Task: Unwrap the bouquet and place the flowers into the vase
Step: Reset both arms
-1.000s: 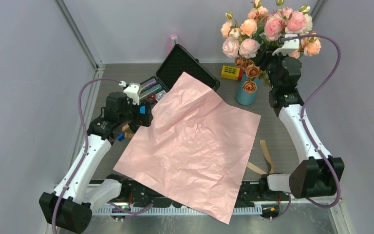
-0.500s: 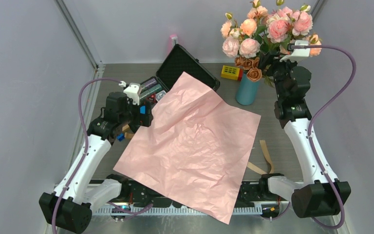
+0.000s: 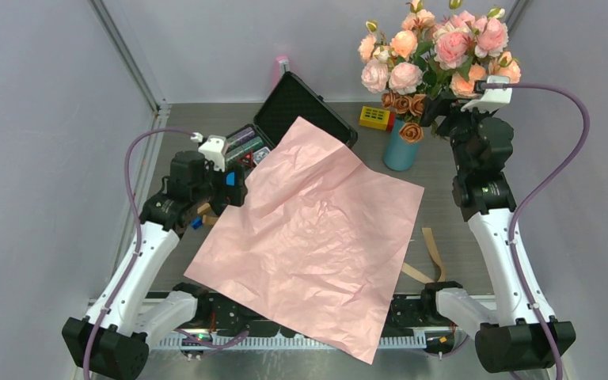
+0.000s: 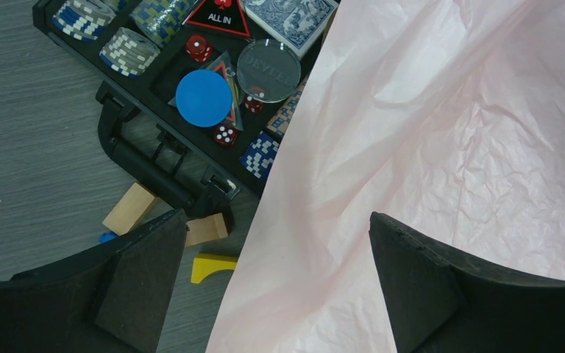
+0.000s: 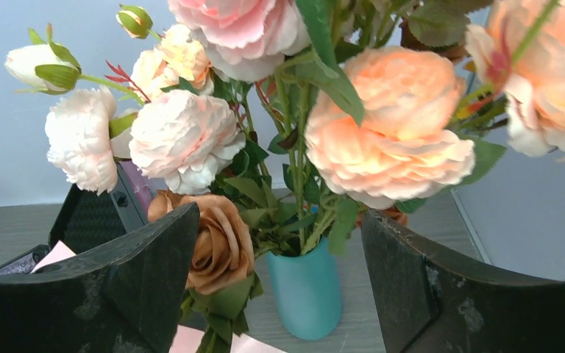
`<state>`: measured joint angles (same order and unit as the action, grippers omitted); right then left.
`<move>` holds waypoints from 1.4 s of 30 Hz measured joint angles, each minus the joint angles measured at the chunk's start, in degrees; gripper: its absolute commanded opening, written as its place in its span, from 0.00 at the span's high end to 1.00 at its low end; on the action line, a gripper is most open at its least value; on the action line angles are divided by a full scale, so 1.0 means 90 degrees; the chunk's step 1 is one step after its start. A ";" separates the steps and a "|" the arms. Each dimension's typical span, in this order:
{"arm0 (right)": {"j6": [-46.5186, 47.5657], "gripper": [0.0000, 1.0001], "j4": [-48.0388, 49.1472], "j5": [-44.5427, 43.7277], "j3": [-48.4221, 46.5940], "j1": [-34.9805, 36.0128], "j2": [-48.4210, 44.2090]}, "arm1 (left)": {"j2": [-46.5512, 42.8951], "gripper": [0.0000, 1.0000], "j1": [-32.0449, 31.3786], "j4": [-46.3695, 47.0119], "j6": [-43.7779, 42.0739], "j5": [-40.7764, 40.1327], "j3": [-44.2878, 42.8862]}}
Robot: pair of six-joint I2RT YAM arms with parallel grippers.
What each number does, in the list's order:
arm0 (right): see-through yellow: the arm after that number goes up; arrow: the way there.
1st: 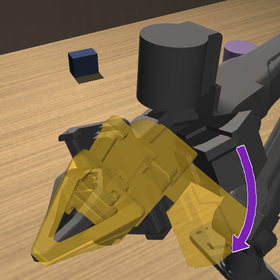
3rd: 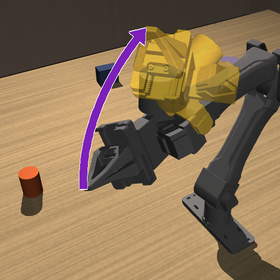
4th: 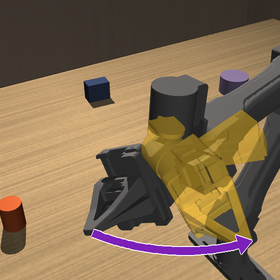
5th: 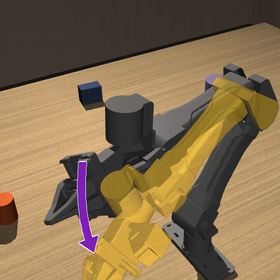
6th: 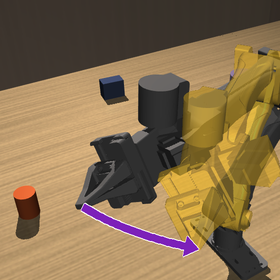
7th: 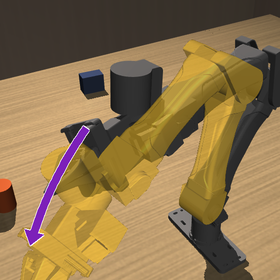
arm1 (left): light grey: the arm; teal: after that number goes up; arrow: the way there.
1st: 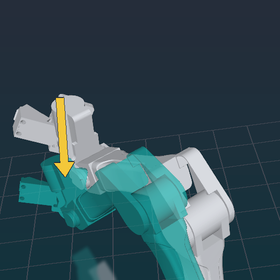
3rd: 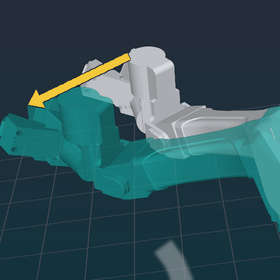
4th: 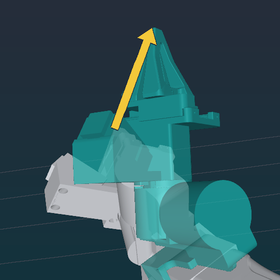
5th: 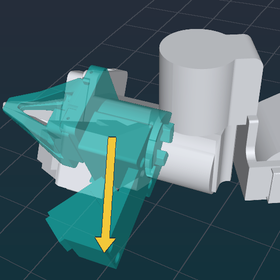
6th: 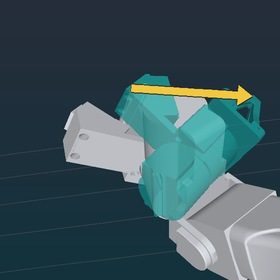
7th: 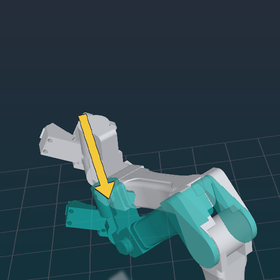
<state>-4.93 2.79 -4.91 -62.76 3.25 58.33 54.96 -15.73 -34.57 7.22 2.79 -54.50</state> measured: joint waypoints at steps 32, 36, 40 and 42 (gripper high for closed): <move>-0.0658 0.11 -0.3541 -0.1134 -0.0049 0.0000 -0.2348 | -0.2086 0.00 0.0180 0.0233 0.0124 -0.1338 0.0119; -0.0707 0.11 -0.3351 -0.0993 0.0595 0.0000 -0.2841 | -0.2487 0.00 0.0180 0.0211 0.0177 -0.1530 0.0253; -0.0818 0.11 -0.3317 -0.0945 0.1263 0.0000 -0.3310 | -0.2861 0.00 0.0180 0.0107 0.0306 -0.1608 0.0503; -0.0889 0.11 -0.3373 -0.0942 0.1474 0.0000 -0.3495 | -0.2990 0.00 0.0180 0.0032 0.0342 -0.1627 0.0612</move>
<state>-12.93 -27.57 -13.39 -49.50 3.25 26.87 28.05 -14.11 -34.28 10.31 -11.86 -48.99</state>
